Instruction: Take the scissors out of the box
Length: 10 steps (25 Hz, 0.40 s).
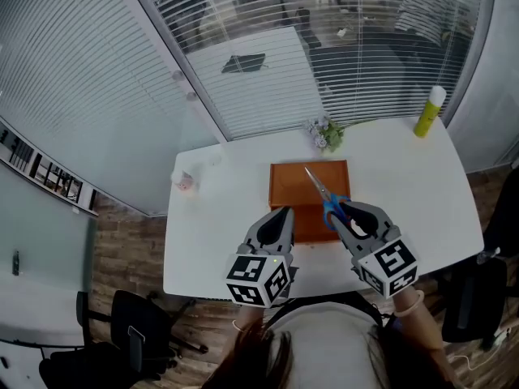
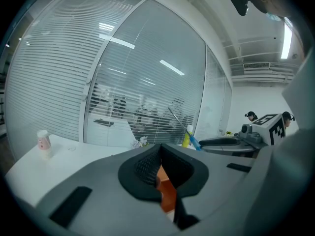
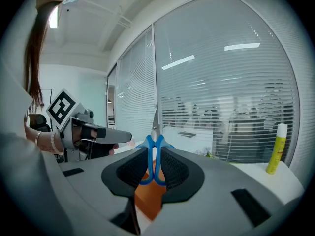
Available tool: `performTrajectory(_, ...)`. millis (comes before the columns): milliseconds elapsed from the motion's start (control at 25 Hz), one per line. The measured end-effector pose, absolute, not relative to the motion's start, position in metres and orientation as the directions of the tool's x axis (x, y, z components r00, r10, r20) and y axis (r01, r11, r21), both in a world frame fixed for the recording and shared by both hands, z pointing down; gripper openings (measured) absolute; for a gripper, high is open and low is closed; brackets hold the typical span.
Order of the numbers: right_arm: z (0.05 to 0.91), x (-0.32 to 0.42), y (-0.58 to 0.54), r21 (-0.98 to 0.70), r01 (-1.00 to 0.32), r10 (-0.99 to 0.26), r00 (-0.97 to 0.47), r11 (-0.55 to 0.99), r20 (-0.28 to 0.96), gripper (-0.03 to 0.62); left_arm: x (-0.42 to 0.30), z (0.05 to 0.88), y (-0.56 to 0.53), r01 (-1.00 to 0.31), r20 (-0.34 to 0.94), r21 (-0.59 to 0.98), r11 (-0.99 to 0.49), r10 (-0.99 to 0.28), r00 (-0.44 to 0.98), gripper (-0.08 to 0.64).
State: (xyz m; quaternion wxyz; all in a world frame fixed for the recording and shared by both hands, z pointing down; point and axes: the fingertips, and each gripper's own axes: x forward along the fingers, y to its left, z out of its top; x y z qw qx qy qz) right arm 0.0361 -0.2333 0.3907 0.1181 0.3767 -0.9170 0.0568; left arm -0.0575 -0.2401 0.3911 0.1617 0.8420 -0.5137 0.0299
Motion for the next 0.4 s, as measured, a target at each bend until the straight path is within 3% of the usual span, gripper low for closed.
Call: performTrajectory(400, 0.3913, 0.0349, -0.2339, -0.004, -0.698, -0.673, -0.693, 0.716, 0.258, 0.11, -0.0582, 0.3899, -0.2398, -0.879, 0.217, 0.234, -0.417, -0.859, 0.465, 0.02)
